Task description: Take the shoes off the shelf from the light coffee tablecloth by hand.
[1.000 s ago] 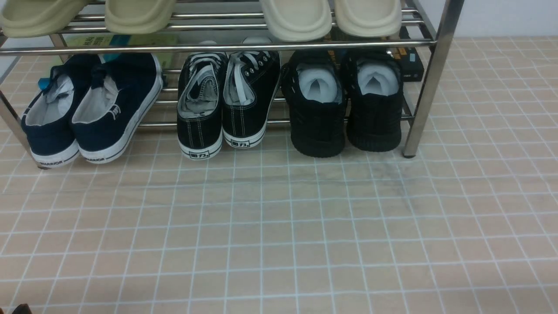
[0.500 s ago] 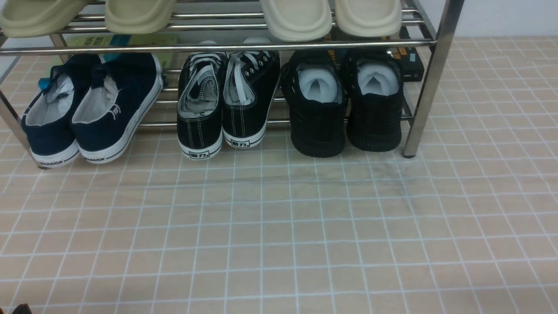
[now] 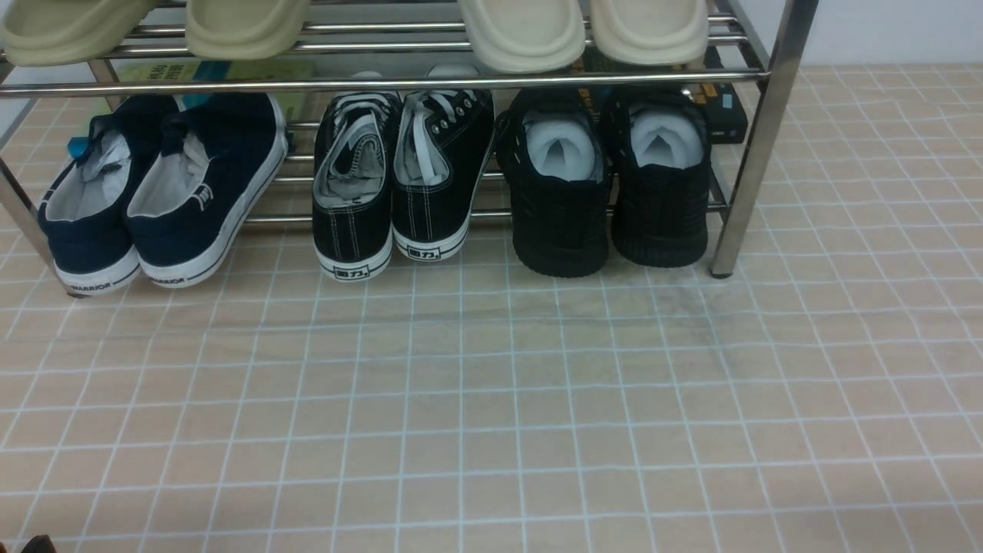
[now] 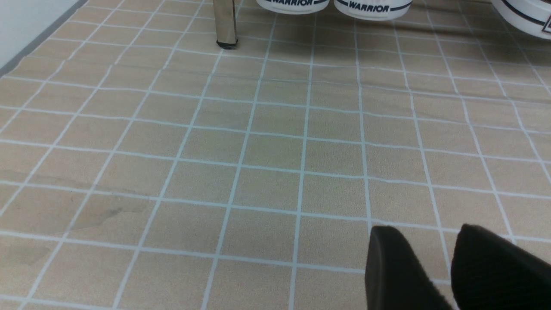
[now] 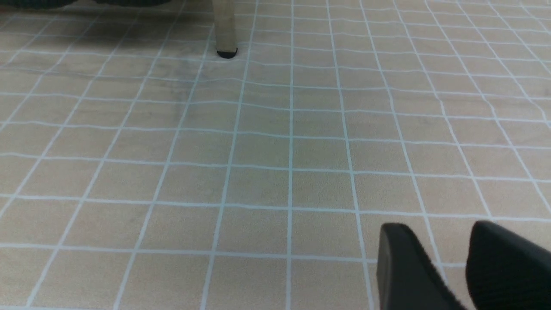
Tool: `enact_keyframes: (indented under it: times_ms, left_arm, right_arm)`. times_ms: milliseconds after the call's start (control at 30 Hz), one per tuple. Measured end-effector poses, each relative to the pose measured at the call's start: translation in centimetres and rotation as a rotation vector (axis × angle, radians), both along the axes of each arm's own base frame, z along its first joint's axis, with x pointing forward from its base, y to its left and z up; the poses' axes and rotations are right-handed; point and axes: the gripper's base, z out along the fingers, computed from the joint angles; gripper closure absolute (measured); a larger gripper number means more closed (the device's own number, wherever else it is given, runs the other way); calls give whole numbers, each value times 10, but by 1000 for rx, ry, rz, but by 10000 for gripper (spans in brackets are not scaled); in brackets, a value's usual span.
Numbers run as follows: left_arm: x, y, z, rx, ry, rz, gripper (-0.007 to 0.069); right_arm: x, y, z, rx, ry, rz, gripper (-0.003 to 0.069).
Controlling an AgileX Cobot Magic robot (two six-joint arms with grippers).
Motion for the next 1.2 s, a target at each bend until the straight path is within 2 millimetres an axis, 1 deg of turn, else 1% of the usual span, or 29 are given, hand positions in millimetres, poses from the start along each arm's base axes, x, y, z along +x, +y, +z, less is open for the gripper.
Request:
enact_keyframes:
  times_ms: [67,100,167,233,300,333,433,533,667,700,767,833,900,933,967,1000,1033,1100,1133,1167,1200]
  left_arm:
    - [0,0,0,0,0,0,384]
    - [0,0,0,0,0,0,384]
    - [0,0,0,0,0,0,384]
    - [0,0,0,0,0,0,384]
    - [0,0,0,0,0,0,384]
    - [0,0,0,0,0,0,384]
    - [0,0,0,0,0,0,384]
    - [0,0,0,0,0,0,384]
    - [0,0,0,0,0,0,384]
    - [0,0,0,0,0,0,384]
    - [0,0,0,0,0,0,384]
    - [0,0,0,0,0,0,384]
    - [0,0,0,0,0,0,384]
    - [0,0,0,0,0,0,384]
    - [0,0,0,0,0,0,384]
    - [0,0,0,0,0,0,384]
    - [0,0,0,0,0,0,384]
    - [0,0,0,0,0,0,384]
    - [0,0,0,0,0,0,384]
    - [0,0,0,0,0,0,384]
    - [0,0,0,0,0,0,384]
  right_arm:
    - [1,1,1,27,-25,-2,419]
    - [1,1,2,90,-43,-7,419]
    - [2,4,6,301,-81,-26,419]
    - [3,7,10,575,-101,-53,419]
    - [3,8,12,775,-97,-76,419]
    - [3,8,12,790,-95,-78,419]
    - [3,9,13,969,-87,-101,419]
    - [3,9,14,1013,-82,-108,419]
    - [3,9,15,1023,-85,-107,419]
    - [2,9,18,1010,-94,-100,426]
    - [-1,8,44,906,-175,-54,477]
    - [-3,7,73,774,-243,-21,549]
    - [-2,6,101,638,-268,-8,632]
    - [1,6,115,578,-261,-7,656]
    - [4,7,124,527,-226,-10,669]
    - [6,7,129,509,-205,-13,670]
    - [13,7,140,471,-127,-24,670]
    - [26,9,150,446,20,-42,668]
    - [33,11,153,443,105,-51,666]
    - [52,15,154,435,305,-60,662]
    - [62,18,153,424,391,-54,659]
